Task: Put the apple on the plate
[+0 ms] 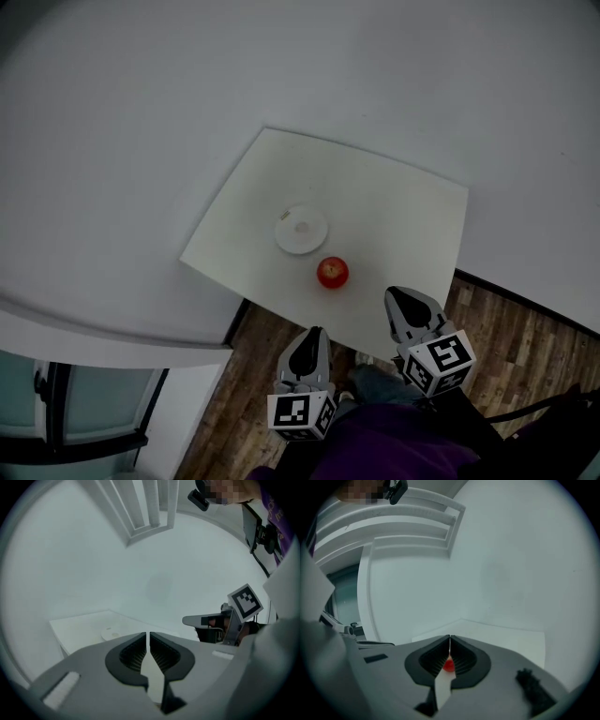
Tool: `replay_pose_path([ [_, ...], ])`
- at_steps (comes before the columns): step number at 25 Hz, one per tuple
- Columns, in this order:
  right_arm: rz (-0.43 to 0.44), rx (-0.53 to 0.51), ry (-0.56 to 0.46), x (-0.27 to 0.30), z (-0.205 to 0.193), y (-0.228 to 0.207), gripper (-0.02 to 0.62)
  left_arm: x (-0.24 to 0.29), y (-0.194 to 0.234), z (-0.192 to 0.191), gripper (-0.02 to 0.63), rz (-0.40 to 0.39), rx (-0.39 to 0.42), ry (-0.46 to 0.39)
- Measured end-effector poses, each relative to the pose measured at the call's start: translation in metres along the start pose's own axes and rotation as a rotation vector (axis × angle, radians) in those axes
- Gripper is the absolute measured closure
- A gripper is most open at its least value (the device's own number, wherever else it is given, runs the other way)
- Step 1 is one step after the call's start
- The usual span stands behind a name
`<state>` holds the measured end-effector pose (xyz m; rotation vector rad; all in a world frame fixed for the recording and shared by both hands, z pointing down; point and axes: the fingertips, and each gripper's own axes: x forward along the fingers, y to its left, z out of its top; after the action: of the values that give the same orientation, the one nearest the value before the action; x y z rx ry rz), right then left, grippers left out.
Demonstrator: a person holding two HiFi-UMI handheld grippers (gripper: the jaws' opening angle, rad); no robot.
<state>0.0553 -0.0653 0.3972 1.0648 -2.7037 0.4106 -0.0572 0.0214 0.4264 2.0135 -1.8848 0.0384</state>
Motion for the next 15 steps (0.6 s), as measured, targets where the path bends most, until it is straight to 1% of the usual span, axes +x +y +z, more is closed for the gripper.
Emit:
replay_pose_path([
  [3,0.008,0.000,0.004,0.012,0.006,-0.016,0.583,0.024,-0.002,-0.002,0.561,-0.016,-0.016,0.017],
  [8,0.005,0.010,0.011,0.027,0.009,-0.037,0.583,0.050,-0.002,-0.008,0.515,0.002,-0.032,0.052],
  [12,0.010,0.030,0.024,0.036,0.008,-0.044,0.583,0.071,0.002,-0.018,0.456,0.007,-0.019,0.095],
  [15,0.005,0.043,0.035,0.043,0.007,-0.047,0.583,0.087,0.008,-0.024,0.420,0.012,0.012,0.120],
])
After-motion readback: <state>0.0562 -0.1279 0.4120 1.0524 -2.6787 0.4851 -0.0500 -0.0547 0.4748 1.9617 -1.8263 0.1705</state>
